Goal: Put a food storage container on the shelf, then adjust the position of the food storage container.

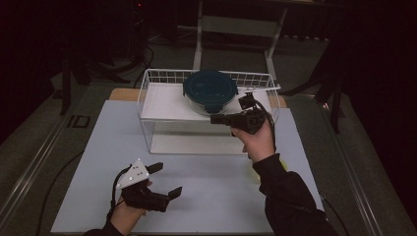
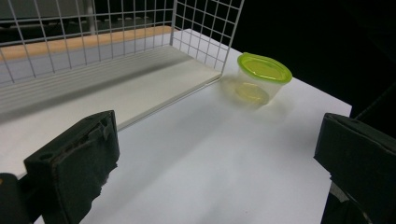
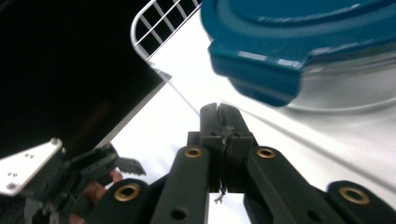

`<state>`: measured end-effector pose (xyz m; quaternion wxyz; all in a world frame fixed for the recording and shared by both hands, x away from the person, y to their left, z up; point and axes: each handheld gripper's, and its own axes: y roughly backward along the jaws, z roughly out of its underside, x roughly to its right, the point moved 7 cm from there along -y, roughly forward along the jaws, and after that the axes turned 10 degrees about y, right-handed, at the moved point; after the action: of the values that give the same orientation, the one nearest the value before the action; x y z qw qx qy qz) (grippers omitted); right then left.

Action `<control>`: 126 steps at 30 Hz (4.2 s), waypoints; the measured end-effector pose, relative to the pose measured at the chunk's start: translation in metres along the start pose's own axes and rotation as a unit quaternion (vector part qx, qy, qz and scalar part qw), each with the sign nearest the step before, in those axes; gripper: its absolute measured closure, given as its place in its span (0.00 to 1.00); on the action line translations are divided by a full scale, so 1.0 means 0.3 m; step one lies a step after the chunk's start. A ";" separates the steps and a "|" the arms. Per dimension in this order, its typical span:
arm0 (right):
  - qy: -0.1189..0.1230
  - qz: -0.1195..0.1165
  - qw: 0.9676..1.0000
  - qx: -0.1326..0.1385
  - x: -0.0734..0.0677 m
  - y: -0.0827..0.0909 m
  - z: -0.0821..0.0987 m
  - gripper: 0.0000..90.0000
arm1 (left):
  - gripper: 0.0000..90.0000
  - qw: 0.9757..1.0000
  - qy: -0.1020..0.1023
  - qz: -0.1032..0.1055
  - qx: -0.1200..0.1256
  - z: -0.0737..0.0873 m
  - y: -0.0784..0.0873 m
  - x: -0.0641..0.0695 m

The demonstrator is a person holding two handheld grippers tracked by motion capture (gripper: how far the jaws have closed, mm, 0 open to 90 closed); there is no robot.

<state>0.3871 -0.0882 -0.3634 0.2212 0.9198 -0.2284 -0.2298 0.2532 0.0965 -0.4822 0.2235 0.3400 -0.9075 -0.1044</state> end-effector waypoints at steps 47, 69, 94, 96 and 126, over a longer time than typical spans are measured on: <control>0.061 0.069 0.993 0.075 0.096 0.300 0.412 0.15 | 0.00 1.000 -0.019 0.002 0.017 0.083 0.063 -0.035; 0.020 0.203 0.977 0.057 0.384 0.447 0.650 0.20 | 0.00 1.000 -0.008 0.004 0.022 0.089 0.060 -0.052; -0.024 0.221 0.975 -0.023 0.498 0.431 0.828 1.00 | 0.00 0.999 -0.021 -0.001 0.024 0.084 0.068 -0.042; -0.025 0.217 0.975 -0.027 0.501 0.414 0.836 1.00 | 0.00 0.999 -0.022 -0.001 0.023 0.085 0.067 -0.041; -0.041 0.182 0.980 -0.065 0.518 0.302 0.886 1.00 | 0.00 1.000 -0.022 0.000 0.020 0.088 0.065 -0.043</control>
<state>0.3420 -0.3218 -0.5787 0.3090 0.8363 -0.3858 -0.2374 0.2383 0.1207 -0.5030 0.1969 0.3420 -0.9140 -0.0937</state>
